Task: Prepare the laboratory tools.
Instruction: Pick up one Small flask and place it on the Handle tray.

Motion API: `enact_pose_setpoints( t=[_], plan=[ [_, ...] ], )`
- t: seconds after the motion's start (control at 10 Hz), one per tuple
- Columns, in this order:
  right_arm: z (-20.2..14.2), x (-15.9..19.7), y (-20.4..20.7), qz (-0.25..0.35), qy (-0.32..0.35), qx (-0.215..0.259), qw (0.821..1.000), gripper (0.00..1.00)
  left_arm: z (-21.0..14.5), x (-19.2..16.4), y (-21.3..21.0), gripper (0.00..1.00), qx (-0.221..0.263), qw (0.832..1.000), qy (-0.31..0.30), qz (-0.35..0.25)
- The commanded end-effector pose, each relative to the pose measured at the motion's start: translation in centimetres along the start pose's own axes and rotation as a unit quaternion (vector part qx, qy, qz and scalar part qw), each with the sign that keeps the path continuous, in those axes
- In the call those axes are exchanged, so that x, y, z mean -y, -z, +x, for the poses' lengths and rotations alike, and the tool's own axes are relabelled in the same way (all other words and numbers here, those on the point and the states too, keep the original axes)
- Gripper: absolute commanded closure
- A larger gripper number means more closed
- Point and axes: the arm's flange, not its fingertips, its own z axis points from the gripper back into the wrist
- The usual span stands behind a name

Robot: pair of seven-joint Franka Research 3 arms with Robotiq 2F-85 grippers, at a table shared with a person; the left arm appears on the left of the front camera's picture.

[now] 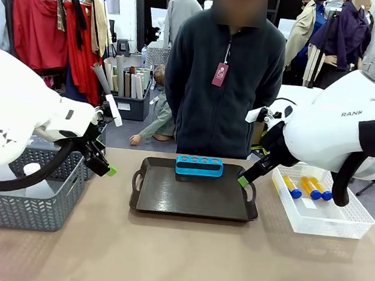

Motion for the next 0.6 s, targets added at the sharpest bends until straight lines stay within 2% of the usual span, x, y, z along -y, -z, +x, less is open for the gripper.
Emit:
enact_pose_setpoints(
  t=[0.0, 0.2, 0.5],
  plan=[
    [1.0, -0.4, -0.8, 0.043, -0.017, 0.002, 0.999, 0.0, 0.2, -0.9, -2.4, 0.0, 0.023, 0.992, 0.037, -0.118],
    [2.4, -0.2, -1.8, 0.075, -0.027, 0.007, 0.997, 0.0, 1.2, -1.7, -3.8, 0.0, 0.031, 0.984, 0.035, -0.169],
    [4.8, 1.2, -5.6, 0.121, -0.034, 0.037, 0.991, 0.0, 3.7, -4.2, -6.0, 0.0, 0.043, 0.985, 0.033, -0.162]
  ],
)
